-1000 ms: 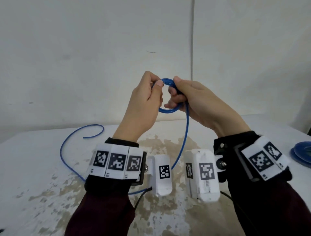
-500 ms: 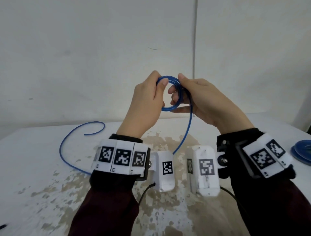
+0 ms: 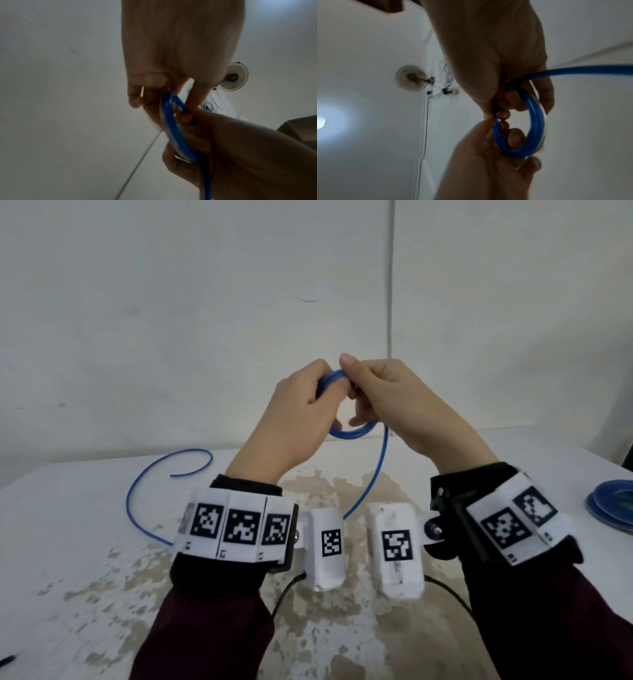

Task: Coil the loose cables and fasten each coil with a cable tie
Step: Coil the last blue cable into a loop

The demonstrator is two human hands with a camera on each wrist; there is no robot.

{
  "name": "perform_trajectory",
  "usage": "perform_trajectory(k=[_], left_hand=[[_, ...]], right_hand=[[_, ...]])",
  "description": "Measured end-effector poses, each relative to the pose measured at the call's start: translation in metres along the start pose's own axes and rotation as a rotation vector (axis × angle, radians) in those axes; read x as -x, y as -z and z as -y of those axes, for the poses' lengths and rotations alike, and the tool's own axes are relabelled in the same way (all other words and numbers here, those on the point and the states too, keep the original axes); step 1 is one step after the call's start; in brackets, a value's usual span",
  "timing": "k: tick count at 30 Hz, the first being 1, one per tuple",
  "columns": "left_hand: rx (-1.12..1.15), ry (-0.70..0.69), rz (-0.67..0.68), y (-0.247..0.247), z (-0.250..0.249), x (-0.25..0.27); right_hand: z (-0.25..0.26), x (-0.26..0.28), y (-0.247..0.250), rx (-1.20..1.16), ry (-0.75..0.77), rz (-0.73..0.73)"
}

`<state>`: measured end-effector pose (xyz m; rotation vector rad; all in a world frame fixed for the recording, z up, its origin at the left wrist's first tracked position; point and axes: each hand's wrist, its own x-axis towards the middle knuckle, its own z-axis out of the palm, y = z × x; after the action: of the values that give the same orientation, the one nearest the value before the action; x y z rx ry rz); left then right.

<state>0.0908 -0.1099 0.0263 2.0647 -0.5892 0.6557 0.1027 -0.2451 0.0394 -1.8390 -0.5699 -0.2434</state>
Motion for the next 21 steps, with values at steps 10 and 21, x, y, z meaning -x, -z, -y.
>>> perform_trajectory(k=[10,21], left_hand=[[-0.143,-0.043,-0.085,-0.002,0.009,0.0],[-0.033,-0.05,-0.021,-0.002,0.005,0.003]], right_hand=[[-0.003,-0.003,0.003,-0.164,-0.025,0.052],[-0.005,-0.002,0.003,-0.023,0.021,0.021]])
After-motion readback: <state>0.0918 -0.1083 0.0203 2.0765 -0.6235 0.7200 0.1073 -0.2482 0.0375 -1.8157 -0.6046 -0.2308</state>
